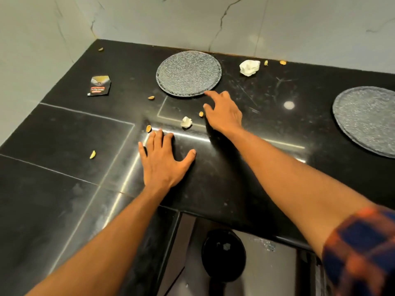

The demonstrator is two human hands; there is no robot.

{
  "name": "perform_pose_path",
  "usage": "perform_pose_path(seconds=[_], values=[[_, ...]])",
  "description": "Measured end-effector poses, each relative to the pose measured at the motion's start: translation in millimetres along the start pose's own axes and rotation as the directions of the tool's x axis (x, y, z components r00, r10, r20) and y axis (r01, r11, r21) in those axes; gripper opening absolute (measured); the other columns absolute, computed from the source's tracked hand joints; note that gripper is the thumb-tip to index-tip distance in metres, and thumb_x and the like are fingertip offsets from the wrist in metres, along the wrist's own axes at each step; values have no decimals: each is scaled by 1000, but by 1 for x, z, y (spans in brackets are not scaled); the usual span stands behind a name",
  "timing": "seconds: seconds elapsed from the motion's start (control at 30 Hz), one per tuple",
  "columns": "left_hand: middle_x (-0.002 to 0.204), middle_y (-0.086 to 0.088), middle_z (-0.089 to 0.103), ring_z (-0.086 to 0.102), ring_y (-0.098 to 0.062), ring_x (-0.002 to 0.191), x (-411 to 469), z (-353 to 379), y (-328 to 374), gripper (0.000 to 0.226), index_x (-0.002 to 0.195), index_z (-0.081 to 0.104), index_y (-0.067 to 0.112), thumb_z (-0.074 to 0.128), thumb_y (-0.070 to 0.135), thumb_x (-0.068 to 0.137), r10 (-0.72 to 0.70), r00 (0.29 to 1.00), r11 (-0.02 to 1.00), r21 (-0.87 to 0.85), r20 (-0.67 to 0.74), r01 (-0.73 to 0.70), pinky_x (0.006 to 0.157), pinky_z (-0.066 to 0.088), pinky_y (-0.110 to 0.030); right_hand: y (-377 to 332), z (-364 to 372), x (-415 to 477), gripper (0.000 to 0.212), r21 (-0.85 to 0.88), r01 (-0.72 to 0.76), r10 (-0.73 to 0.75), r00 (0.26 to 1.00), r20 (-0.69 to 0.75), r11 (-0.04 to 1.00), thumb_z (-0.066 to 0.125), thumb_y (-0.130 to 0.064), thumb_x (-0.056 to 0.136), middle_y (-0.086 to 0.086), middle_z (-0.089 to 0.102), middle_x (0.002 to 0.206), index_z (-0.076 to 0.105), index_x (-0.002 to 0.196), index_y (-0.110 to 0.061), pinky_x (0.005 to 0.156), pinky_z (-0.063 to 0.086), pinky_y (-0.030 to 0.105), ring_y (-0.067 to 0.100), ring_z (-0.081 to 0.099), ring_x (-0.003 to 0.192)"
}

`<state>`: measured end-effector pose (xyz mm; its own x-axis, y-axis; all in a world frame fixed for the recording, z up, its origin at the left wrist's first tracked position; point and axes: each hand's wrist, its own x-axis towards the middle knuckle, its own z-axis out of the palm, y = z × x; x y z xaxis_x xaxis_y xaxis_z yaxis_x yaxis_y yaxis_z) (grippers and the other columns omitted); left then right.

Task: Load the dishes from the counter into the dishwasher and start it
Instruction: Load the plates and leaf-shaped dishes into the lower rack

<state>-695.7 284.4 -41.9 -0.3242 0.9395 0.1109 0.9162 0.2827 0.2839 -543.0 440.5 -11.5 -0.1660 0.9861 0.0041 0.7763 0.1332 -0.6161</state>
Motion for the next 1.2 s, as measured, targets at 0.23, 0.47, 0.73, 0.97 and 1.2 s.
perform_pose_path(seconds=[0.23, 0.47, 0.73, 0.97, 1.2], values=[[163, -2, 23, 3, -18, 154, 0, -4, 0, 87, 147, 36, 29, 35, 84, 80, -10, 1000, 1000, 18, 22, 10, 123, -4, -53, -12, 10, 33, 42, -121, 13, -11, 1000, 19, 993, 45, -48, 102, 5, 42, 136, 51, 143, -41, 97, 45, 43, 33, 58, 117], [163, -3, 22, 3, -20, 154, 1, -6, -2, 86, 147, 36, 28, 34, 84, 81, -10, 1000, 1000, 20, 27, 9, 123, -5, -53, -6, 9, 27, 34, -139, 22, -22, 1000, 4, 990, 52, -49, 98, 7, 44, 129, 58, 122, -26, 88, 47, 44, 37, 59, 107], [163, -3, 22, 3, -20, 154, 1, -5, -1, 84, 145, 37, 28, 36, 84, 82, -12, 1000, 1000, 11, 28, 11, 124, -3, -53, -10, 3, 27, 45, -39, -72, 72, 997, -13, 997, 52, -53, 98, 7, 42, 134, 58, 136, -30, 93, 47, 43, 37, 57, 117], [163, -3, 22, 3, -20, 154, 1, -6, -1, 85, 145, 37, 28, 34, 85, 82, -3, 1000, 1000, 15, 27, 3, 124, -3, -54, 19, -7, -3, 29, 134, -157, 186, 953, -239, 978, 64, -47, 92, -1, 49, 106, 63, 92, -18, 78, 45, 33, 21, 58, 87], [163, -3, 23, 4, -20, 154, 0, -4, 0, 84, 145, 37, 28, 36, 84, 82, -2, 1000, 1000, 10, 21, 2, 124, -3, -53, 21, -32, 20, 91, 164, -417, 440, 886, -148, 894, 67, -77, 74, 3, 38, 141, 41, 144, -24, 83, 42, 37, 30, 57, 116]])
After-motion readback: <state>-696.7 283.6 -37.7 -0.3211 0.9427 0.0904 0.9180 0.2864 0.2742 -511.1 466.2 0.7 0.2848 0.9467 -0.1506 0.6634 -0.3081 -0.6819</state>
